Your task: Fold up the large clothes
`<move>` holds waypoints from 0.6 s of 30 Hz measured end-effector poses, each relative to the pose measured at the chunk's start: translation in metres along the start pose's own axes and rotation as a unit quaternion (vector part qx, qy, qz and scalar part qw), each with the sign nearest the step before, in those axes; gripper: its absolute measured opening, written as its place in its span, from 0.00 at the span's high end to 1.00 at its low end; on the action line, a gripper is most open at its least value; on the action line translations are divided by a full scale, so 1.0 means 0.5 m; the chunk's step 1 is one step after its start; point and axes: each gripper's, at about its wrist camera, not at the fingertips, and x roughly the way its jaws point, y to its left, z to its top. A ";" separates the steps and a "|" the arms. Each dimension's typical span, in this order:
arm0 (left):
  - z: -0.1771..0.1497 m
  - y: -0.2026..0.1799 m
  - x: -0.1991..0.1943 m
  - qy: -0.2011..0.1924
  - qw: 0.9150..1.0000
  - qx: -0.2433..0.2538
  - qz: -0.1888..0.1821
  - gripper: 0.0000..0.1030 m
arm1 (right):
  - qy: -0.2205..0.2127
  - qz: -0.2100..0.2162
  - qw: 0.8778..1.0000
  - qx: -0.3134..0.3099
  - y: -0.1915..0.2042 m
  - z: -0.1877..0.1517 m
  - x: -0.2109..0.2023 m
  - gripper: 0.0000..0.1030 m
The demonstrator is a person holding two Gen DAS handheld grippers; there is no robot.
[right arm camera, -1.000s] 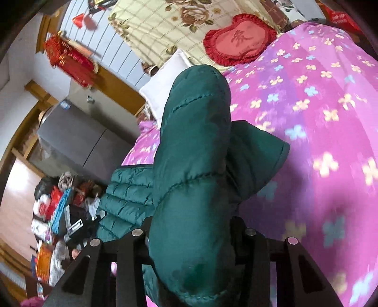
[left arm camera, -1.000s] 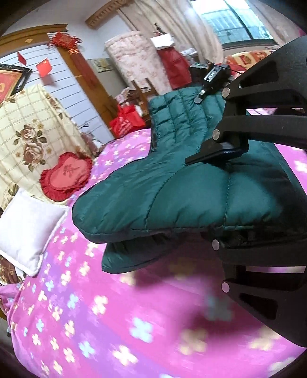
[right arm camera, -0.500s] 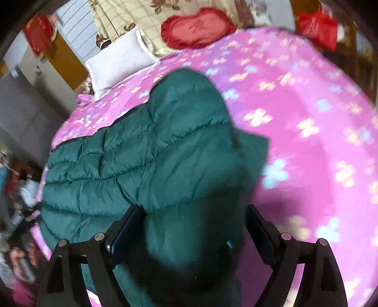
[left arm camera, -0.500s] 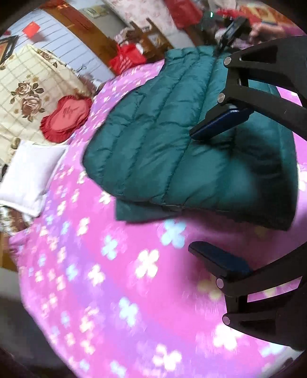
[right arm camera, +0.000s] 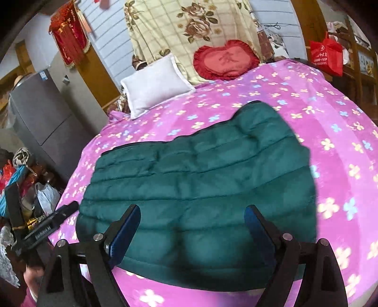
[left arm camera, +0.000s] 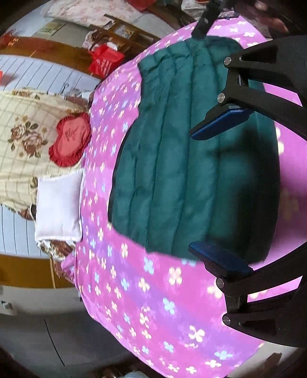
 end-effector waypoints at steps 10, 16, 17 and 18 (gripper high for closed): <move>-0.038 -0.068 -0.001 -0.026 0.999 0.022 0.033 0.15 | -0.006 -0.036 0.998 -0.046 0.068 -0.058 0.049 0.09; -0.050 -0.068 0.006 -0.032 0.999 0.013 0.041 0.15 | -0.022 -0.063 0.995 -0.072 0.071 -0.062 0.049 0.08; -0.052 -0.068 0.007 -0.033 0.999 0.012 0.039 0.15 | -0.028 -0.070 0.994 -0.079 0.075 -0.063 0.048 0.08; -0.054 -0.069 0.008 -0.033 0.999 0.013 0.040 0.15 | -0.031 -0.074 0.993 -0.083 0.077 -0.062 0.047 0.08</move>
